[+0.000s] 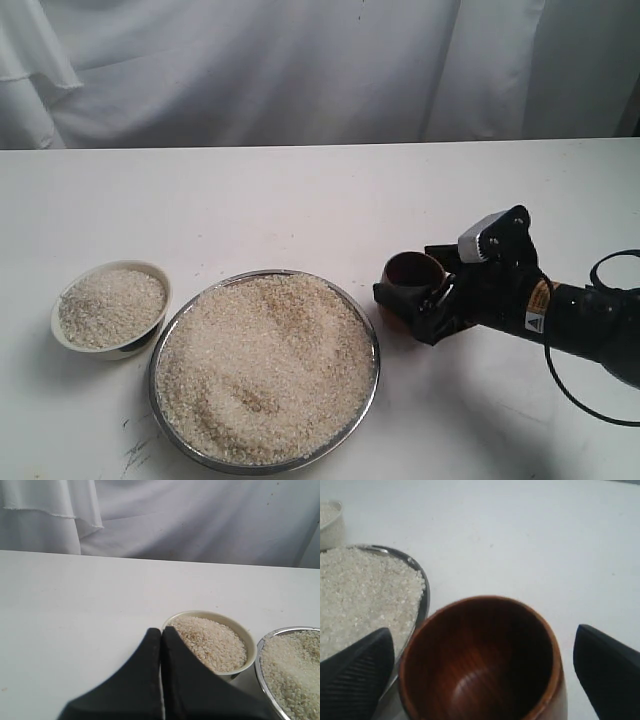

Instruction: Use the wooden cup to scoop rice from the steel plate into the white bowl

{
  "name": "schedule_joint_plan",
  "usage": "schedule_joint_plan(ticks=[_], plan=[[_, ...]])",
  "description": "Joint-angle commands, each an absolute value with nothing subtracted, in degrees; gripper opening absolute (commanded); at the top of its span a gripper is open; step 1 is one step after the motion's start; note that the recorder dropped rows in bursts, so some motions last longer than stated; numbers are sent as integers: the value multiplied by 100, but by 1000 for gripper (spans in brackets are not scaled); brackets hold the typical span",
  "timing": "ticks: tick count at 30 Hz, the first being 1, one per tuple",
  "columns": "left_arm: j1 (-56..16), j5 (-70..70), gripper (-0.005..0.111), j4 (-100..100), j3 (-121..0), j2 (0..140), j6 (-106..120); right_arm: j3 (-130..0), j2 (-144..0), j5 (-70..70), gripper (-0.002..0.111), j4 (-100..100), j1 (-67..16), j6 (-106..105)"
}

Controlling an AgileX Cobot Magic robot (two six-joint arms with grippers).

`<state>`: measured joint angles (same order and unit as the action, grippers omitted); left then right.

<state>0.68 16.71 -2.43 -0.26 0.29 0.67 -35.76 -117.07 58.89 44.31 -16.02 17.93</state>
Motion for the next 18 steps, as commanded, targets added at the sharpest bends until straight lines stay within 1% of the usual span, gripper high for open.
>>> schedule_joint_plan(ticks=[1, 3, 5, 6, 10, 11, 13, 14, 16, 18], plan=[[60, 1634, 0, -248, 0, 0, 49, -3599, -11379, 6283, 88, 4106, -1570, 1551], [60, 1634, 0, -248, 0, 0, 49, -3599, -11064, 6274, 85, 4074, -1570, 1458], [60, 1634, 0, -248, 0, 0, 49, -3599, -10615, 6338, 73, 4157, -1570, 1647], [60, 1634, 0, -248, 0, 0, 49, -3599, -10346, 6422, 63, 4294, -1570, 1907], [60, 1634, 0, -248, 0, 0, 49, -3599, -9682, 6473, 30, 4244, -1570, 2930], [60, 1634, 0, -248, 0, 0, 49, -3588, -9511, 6460, 23, 4232, -1570, 3152], [60, 1634, 0, -248, 0, 0, 49, -3580, -9205, 6353, 11, 4258, -1570, 3320], [60, 1634, 0, -248, 0, 0, 49, -3580, -9045, 6295, 6, 4282, -1570, 3319], [60, 1634, 0, -248, 0, 0, 49, -3580, -8800, 6141, 0, 4310, -1570, 3267], [60, 1634, 0, -248, 0, 0, 49, -3580, -8604, 5816, 0, 4229, -1570, 3125]])
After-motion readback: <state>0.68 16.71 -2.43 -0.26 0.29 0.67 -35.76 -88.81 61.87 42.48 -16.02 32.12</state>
